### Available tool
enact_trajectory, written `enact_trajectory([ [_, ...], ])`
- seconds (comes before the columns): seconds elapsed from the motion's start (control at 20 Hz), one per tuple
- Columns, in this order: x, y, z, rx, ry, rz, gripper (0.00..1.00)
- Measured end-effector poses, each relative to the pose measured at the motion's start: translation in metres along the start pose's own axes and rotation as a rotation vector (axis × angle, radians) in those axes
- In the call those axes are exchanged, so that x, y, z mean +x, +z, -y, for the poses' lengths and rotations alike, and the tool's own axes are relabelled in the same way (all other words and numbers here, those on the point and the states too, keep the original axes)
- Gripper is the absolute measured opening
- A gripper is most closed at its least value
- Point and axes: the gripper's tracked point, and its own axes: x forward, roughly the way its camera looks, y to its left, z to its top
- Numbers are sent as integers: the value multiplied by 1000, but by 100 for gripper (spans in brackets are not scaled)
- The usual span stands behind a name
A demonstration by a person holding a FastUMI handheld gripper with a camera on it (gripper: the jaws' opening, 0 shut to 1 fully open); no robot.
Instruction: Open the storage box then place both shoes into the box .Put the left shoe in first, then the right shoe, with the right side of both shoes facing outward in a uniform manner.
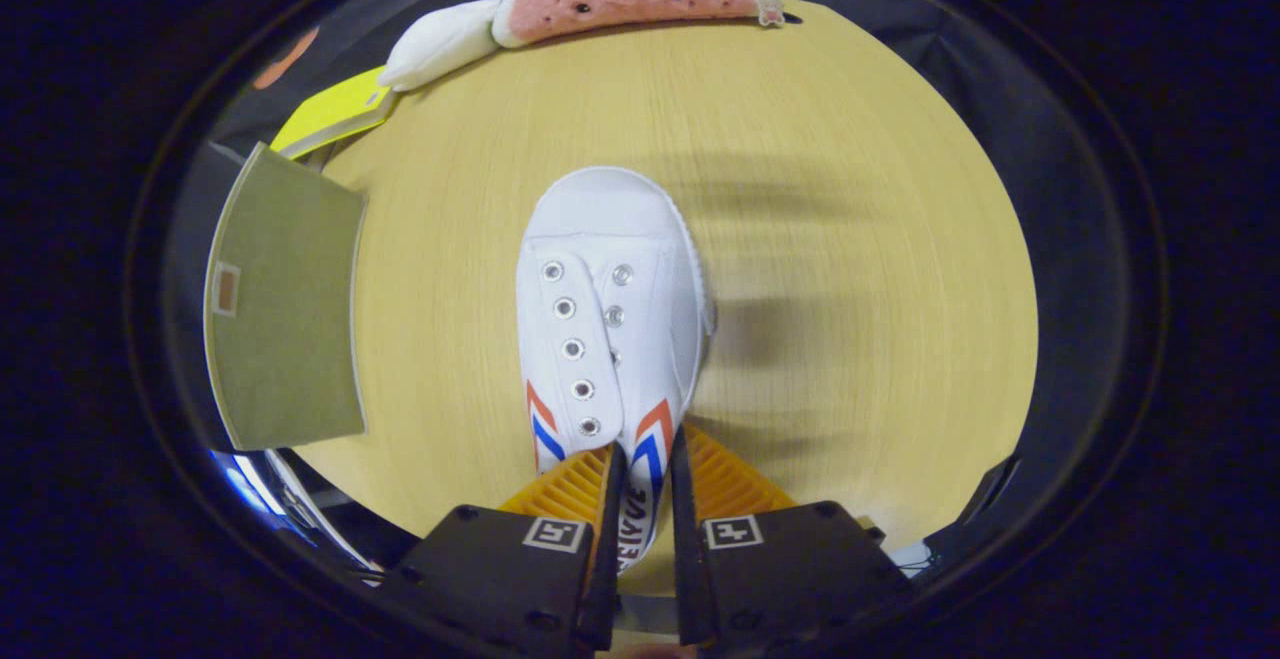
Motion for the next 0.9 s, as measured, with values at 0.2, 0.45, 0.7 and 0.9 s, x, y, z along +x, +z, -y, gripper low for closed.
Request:
enact_trajectory([
  [0.2,-11,0,-6,31,29,-8,6],
  [0.45,-60,9,-18,42,69,76,6],
  [0.7,-114,13,-49,60,89,149,6],
  [0.9,-156,4,-95,28,84,207,6],
])
